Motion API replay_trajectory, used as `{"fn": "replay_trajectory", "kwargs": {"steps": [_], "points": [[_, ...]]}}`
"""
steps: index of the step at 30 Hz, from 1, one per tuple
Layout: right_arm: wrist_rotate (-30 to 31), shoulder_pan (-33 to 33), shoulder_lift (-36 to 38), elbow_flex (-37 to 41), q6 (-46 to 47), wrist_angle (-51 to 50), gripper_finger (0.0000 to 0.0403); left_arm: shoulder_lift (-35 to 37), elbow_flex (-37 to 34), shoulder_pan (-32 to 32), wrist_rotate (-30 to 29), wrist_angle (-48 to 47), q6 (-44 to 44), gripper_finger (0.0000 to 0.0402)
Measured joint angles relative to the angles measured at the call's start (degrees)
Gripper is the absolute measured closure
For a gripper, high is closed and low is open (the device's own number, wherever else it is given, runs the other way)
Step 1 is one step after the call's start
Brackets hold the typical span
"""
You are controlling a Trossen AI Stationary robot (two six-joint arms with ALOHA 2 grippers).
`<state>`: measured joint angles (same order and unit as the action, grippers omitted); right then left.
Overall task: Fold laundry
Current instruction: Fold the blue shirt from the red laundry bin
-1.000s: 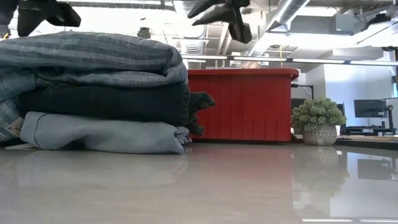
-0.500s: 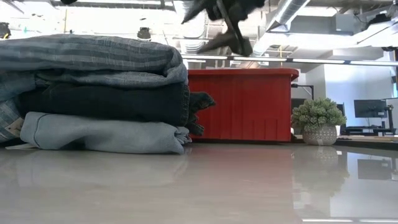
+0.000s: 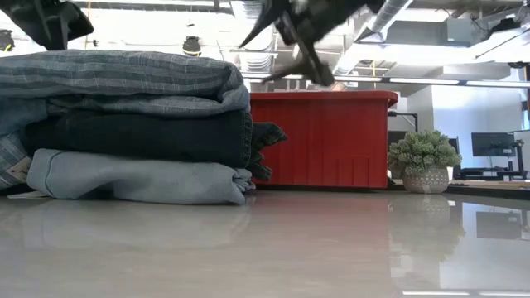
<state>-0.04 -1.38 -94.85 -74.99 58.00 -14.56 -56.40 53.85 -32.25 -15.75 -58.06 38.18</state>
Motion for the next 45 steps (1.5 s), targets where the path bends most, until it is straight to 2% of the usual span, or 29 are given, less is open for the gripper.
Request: {"fn": "replay_trajectory", "kwargs": {"steps": [7,12,16,21,27,32,38,45], "points": [[-2.31,-0.95,-0.04,10.11,9.44,17.38,0.0099,0.06,-2.93,-0.96,2.31,0.92,0.82,0.0283],[-1.71,1.12,-0.33,10.82,9.20,16.18,0.0099,0.06,-3.42,-0.94,-0.83,0.22,0.63,0.0283],[-0.16,2.44,-0.47,10.74,11.42,12.85,0.0099,0.06,-3.42,-0.94,-1.85,-4.58,2.47,0.0283],[0.47,4.07,-2.51,10.86,13.57,18.14,0.0099,0.06,-3.42,-0.94,-2.75,-6.98,4.61,0.0283],[0.82,4.15,-4.91,10.81,15.71,25.19,0.0099,-0.91,-3.40,-0.57,-2.60,-5.19,3.69,0.0283],[-0.19,4.27,-4.33,10.68,16.93,22.87,0.0099,-2.92,-3.40,-0.53,-1.85,-5.40,3.20,0.0283],[-3.37,7.35,-4.05,10.78,18.60,18.07,0.0099,-4.67,-3.40,-0.53,0.10,-5.40,3.06,0.0283],[3.79,11.29,-4.70,10.76,23.38,19.18,0.0099,-4.75,-3.40,-0.53,0.22,-4.84,2.48,0.0283]]}}
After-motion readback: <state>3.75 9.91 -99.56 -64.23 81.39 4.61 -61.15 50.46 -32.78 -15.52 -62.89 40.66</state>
